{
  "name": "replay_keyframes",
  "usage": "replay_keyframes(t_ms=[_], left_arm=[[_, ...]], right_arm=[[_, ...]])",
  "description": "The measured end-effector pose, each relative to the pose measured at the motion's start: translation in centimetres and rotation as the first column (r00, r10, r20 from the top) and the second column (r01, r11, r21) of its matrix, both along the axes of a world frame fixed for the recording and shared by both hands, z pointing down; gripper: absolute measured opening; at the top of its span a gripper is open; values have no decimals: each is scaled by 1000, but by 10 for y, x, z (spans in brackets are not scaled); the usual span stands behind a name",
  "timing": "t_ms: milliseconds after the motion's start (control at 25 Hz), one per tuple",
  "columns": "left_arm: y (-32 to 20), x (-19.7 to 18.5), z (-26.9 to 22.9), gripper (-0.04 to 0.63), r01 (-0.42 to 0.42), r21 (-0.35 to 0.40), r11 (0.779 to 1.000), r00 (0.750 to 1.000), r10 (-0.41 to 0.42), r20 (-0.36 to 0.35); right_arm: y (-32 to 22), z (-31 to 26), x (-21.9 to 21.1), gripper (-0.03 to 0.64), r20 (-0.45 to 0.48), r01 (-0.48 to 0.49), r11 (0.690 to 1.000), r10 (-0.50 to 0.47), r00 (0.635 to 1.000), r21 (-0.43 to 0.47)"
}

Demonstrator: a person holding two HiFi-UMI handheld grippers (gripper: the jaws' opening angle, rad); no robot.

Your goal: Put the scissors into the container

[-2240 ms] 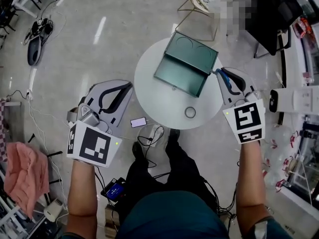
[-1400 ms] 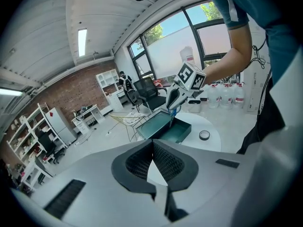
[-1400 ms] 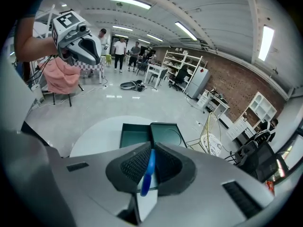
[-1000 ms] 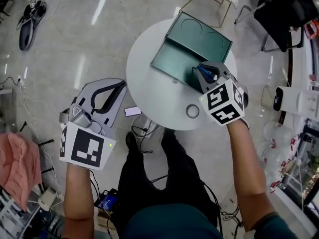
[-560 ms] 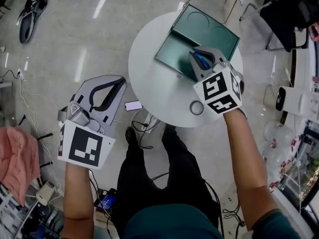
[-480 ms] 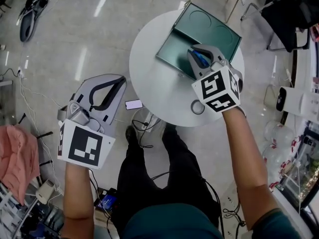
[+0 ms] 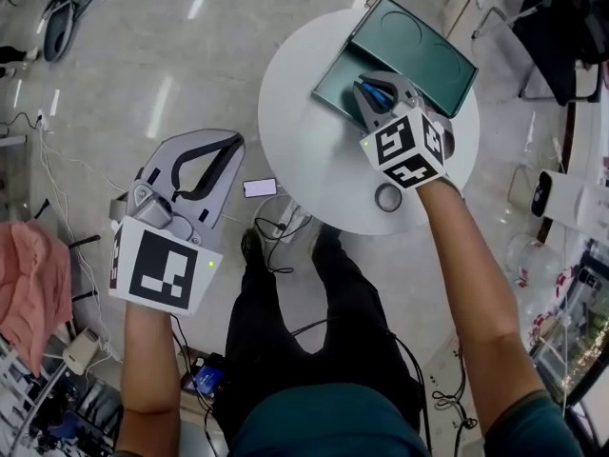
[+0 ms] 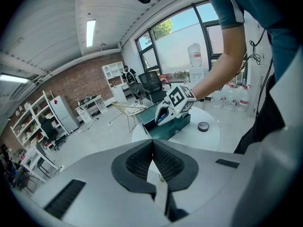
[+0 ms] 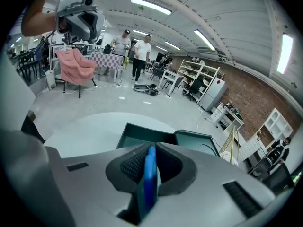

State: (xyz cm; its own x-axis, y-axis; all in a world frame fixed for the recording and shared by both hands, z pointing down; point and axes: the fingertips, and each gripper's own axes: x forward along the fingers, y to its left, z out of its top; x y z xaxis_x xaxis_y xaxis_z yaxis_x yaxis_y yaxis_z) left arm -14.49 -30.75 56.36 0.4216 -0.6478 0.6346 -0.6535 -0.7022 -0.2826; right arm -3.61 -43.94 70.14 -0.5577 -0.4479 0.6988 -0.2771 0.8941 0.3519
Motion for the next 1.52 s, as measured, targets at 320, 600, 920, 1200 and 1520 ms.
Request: replay_keyframes(t_ms=[320,600,920,1200,1520], left_arm=[[4,-5,-5,18,31,-6,1000,1000,-31,-2],[9,-7,-18,18,9,10,1000,1000,-9,15],[17,-9,-47,18,-11,36,999,1000,10,28],[28,-7,-80,18,-29,66,997,999,26,45],[43,-8,-128,18,-50,110,993,998,47,32]], right_arm=[[7,33,7,55,-36,-16,997,14,999,-75],[15,38,9,57,-59,-29,992,22,998,-121],[31,27,19,80,-94,-30,979,11,996,-203],[35,-13,25,156,-74,-42,981,28,997,-188],[40,-95,27,155,-3,-95,989,95,995,-113]])
